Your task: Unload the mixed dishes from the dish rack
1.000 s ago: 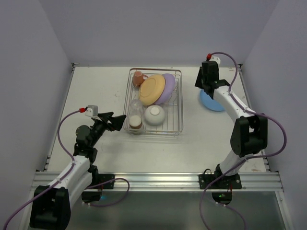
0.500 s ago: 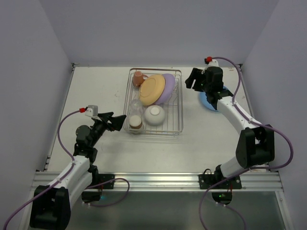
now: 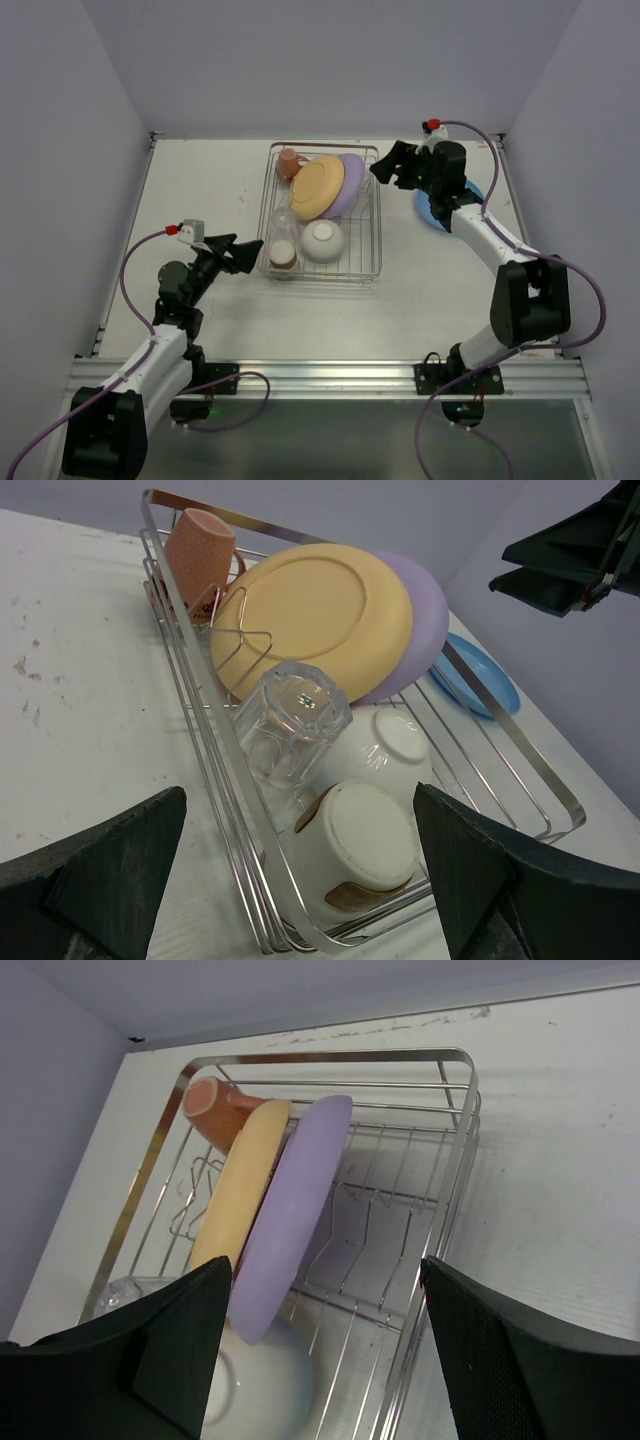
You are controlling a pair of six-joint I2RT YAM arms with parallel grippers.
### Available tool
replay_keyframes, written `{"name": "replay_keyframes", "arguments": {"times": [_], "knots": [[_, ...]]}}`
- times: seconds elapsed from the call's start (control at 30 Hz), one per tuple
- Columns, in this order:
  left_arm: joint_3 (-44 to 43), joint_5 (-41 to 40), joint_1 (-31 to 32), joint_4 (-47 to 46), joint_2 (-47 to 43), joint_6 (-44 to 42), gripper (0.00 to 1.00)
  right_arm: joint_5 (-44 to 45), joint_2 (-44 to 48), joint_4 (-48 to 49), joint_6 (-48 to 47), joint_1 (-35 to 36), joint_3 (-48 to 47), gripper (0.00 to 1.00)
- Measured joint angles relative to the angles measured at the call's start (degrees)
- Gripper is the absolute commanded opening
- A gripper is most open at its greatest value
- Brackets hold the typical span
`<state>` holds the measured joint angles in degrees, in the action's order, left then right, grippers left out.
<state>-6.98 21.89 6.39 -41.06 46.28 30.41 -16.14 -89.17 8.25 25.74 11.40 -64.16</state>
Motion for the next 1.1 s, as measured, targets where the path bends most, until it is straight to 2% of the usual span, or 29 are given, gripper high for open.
{"name": "replay_keyframes", "arguments": {"times": [0.23,0.5,0.73,1.1], "knots": [[0.0,0.3,0.0,0.0,0.0,0.0,1.0,-6.1,-2.1,4.9,3.9,-1.4,1.9,0.79],[0.0,0.5,0.0,0.0,0.0,0.0,1.0,-10.6,-4.8,11.8,9.6,-1.8,4.7,0.68],[0.0,0.6,0.0,0.0,0.0,0.0,1.0,-13.9,-9.0,21.1,15.4,-1.8,8.0,0.63],[0.0,0.6,0.0,0.2,-0.2,0.3,1.0,-18.8,-13.6,32.6,21.2,-1.9,10.9,0.62]]}}
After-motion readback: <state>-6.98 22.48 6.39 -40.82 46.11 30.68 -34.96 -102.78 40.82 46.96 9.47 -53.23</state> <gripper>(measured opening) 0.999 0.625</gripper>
